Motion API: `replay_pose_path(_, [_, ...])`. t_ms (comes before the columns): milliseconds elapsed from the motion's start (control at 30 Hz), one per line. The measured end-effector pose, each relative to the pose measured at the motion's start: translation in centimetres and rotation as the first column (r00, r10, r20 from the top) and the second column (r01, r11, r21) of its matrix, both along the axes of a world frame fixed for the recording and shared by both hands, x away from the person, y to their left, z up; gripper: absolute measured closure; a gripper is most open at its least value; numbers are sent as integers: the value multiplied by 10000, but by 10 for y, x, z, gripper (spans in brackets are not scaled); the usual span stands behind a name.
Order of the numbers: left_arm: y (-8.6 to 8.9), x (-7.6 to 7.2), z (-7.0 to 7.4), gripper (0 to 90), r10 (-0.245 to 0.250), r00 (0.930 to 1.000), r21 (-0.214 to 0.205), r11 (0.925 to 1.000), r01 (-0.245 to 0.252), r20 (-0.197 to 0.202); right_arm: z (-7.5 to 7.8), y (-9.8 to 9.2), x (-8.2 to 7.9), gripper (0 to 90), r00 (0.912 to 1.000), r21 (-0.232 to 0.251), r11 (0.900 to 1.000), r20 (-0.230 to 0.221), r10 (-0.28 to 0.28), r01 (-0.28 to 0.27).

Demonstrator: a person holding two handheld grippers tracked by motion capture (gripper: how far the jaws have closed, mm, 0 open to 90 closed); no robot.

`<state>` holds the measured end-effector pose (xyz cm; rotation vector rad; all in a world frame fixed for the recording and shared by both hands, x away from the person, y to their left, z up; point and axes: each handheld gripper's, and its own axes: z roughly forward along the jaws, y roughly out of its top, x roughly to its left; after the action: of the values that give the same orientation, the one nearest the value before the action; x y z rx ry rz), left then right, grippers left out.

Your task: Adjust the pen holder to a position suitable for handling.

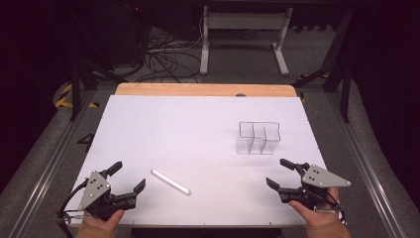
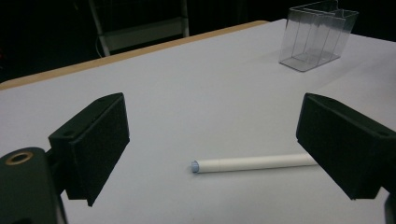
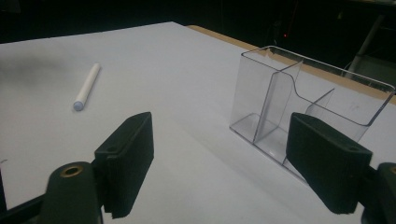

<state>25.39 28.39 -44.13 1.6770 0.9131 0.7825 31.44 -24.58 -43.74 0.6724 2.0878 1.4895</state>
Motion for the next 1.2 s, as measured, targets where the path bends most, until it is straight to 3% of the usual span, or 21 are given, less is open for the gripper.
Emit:
replay_pose_path(233, [1,0,0,110,-39,10000,-67,10000,39,-36,4,0,2,244,10000,21,10000,16,-1,1])
replay_pose_path(467, [-1,0,-1,115,-66,10000,39,10000,66,-32,20,-2,12,244,10000,74,10000,-82,47,-47])
replay_pose_path(767, [-2,-1,-1,116,-117,9999,69,9999,118,-64,22,1,22,236,9999,307,9995,-156,69,-64])
replay_pose_path(1200, [0,-1,-2,119,-60,10000,46,10000,60,-64,31,6,28,245,9993,-114,9992,-21,387,-387])
